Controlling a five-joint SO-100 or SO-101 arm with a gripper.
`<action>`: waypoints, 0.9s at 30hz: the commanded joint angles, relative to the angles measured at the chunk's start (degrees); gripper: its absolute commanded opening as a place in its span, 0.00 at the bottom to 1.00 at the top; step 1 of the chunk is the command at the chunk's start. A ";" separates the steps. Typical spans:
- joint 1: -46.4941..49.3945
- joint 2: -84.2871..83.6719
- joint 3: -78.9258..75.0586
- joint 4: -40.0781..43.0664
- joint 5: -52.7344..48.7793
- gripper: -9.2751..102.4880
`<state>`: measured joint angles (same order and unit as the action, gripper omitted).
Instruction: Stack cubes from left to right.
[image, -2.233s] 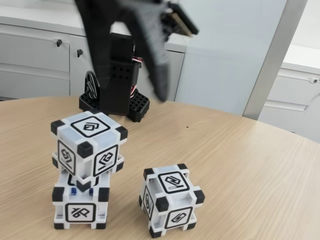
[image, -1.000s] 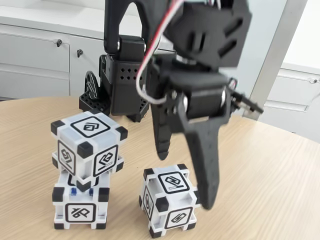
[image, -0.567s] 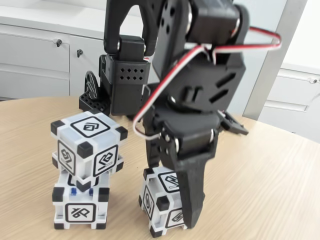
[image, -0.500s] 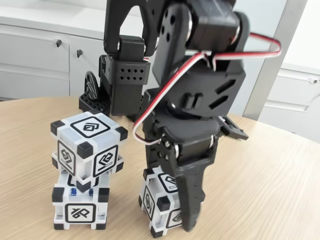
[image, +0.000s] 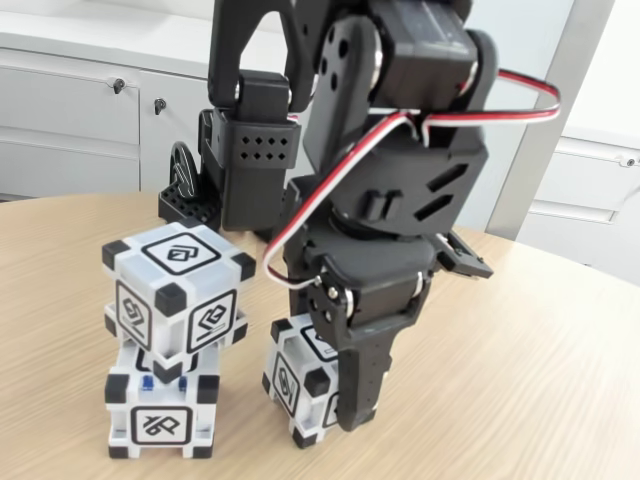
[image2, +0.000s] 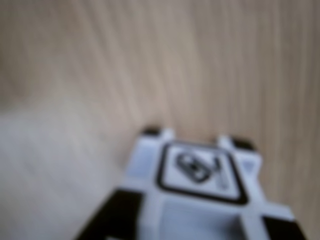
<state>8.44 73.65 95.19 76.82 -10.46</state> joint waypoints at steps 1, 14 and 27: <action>0.70 4.13 -1.14 0.70 0.88 0.23; 0.70 35.60 -1.23 0.79 5.80 0.25; 8.79 42.80 -7.03 9.23 2.37 0.26</action>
<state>14.68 115.22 94.31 82.53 -6.50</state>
